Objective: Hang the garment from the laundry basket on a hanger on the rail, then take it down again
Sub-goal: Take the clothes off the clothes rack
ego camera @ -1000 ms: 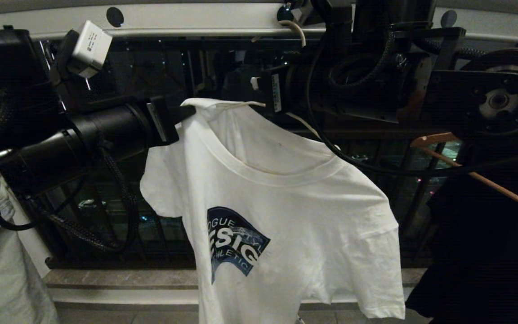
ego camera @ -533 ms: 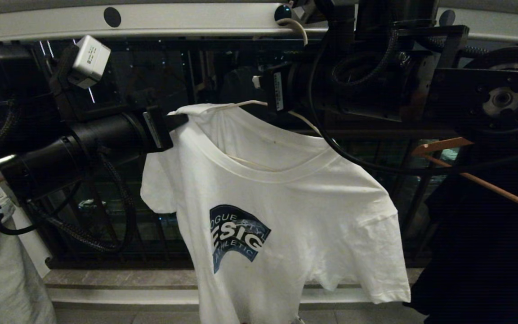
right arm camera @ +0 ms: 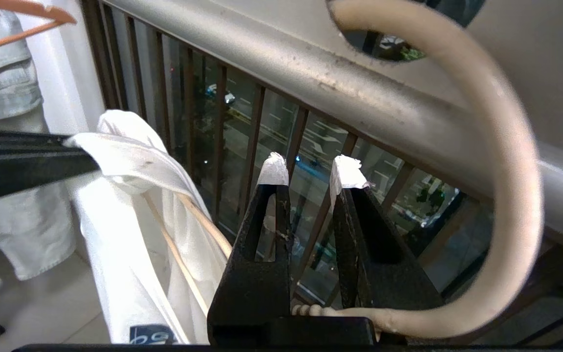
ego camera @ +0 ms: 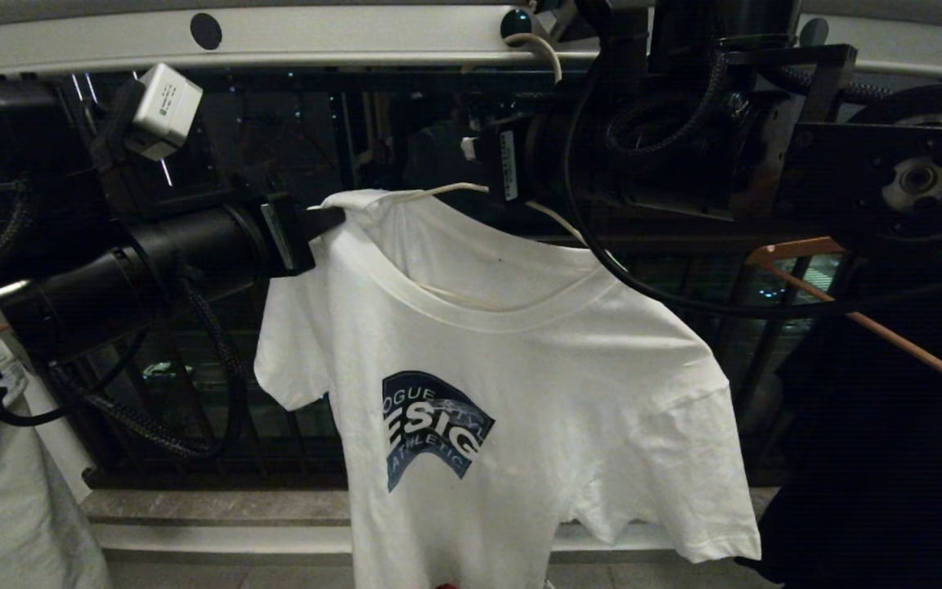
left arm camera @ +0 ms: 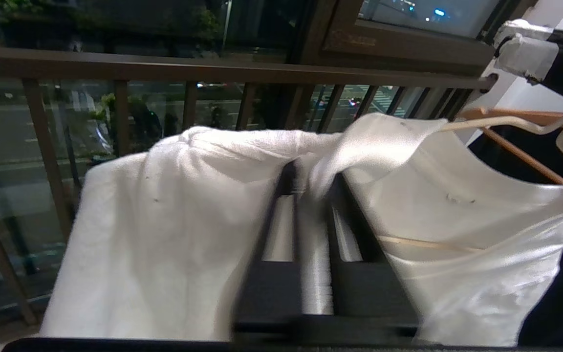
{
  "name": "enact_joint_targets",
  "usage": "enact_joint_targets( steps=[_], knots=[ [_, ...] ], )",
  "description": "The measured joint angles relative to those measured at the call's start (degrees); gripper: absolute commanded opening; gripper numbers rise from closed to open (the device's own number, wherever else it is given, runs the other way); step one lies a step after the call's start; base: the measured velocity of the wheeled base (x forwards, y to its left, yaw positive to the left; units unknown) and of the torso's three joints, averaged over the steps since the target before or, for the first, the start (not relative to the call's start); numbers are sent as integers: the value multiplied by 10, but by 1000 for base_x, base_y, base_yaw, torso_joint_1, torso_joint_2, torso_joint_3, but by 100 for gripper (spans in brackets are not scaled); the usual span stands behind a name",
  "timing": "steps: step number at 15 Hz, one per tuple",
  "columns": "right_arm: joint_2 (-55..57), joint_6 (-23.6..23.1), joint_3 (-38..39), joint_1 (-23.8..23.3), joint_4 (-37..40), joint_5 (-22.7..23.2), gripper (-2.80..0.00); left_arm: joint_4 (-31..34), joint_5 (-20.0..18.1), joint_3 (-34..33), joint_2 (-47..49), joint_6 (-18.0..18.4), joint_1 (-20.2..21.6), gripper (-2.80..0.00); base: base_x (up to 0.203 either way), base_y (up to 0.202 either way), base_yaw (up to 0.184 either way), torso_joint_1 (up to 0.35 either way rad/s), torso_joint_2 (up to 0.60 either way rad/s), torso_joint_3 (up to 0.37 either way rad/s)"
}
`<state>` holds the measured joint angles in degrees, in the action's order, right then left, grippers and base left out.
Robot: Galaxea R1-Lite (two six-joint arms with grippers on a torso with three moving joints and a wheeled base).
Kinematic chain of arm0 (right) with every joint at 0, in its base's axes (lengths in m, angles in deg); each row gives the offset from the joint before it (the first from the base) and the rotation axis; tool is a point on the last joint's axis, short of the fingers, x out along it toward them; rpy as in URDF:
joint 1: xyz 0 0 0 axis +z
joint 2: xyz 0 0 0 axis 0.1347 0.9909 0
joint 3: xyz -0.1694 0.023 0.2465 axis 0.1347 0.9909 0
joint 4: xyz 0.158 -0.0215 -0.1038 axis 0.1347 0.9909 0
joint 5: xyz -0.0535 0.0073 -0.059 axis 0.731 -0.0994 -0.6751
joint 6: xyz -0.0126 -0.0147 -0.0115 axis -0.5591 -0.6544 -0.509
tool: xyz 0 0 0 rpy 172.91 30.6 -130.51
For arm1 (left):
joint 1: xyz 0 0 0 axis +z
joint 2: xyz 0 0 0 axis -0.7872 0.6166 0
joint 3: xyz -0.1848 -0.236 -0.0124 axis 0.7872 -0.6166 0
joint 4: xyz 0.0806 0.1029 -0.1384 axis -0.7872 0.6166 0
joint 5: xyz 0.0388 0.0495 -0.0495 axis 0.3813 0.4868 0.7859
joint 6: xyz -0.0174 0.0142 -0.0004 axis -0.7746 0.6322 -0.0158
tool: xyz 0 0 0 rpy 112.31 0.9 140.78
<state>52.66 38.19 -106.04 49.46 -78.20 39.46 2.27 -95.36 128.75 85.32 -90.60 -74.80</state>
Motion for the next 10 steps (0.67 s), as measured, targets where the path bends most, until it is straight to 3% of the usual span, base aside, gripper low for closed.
enact_joint_targets(
  steps=[3,7,10],
  knots=[
    [0,-1,0,0,0,0,-280,9,-2,-1,-6,1,-1,0,0,0,0,0,0,0],
    [0,-4,0,-1,0,0,-280,83,-2,-7,-54,4,-21,0,0,0,0,0,0,0],
    [0,-4,1,-4,0,0,-280,98,0,-30,-100,19,-26,0,0,0,0,0,0,0]
  ],
)
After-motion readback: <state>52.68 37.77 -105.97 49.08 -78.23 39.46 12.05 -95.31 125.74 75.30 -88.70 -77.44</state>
